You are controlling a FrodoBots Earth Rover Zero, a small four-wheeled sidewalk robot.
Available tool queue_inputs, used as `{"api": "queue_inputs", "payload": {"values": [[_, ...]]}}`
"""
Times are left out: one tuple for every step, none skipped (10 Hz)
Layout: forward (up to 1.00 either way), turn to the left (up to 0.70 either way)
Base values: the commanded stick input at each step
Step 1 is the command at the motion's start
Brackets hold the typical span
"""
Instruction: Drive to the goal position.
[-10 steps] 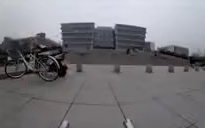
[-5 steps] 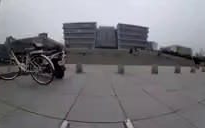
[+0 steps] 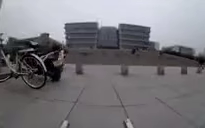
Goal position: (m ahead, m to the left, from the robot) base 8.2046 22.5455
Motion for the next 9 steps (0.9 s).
{"api": "queue_inputs", "payload": {"values": [[0.85,-0.21],[0.85,-0.32],[0.85,-0.34],[0.85,-0.34],[0.85,-0.34],[0.85,-0.02],[0.85,-0.03],[0.85,-0.03],[0.85,-0.03]]}}
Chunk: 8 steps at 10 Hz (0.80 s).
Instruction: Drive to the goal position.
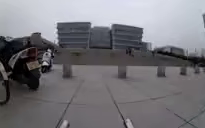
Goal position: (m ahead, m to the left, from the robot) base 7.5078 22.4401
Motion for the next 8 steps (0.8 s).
{"api": "queue_inputs", "payload": {"values": [[0.85,-0.03],[0.85,-0.03],[0.85,-0.03],[0.85,-0.03],[0.85,-0.03],[0.85,-0.03],[0.85,-0.03],[0.85,-0.03]]}}
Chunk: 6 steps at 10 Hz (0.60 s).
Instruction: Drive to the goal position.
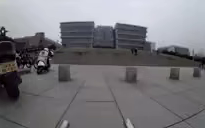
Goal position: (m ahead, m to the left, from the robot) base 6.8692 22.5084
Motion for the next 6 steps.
{"api": "queue_inputs", "payload": {"values": [[0.85,-0.03],[0.85,-0.03],[0.85,-0.03],[0.85,-0.03],[0.85,-0.03],[0.85,-0.03]]}}
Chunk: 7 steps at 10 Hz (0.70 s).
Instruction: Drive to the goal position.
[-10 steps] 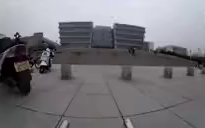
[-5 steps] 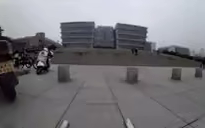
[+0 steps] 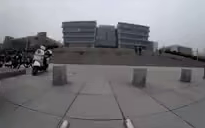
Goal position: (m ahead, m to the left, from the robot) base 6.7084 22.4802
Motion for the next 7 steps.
{"api": "queue_inputs", "payload": {"values": [[0.85,-0.03],[0.85,-0.03],[0.85,-0.03],[0.85,-0.03],[0.85,-0.03],[0.85,-0.03],[0.85,-0.03]]}}
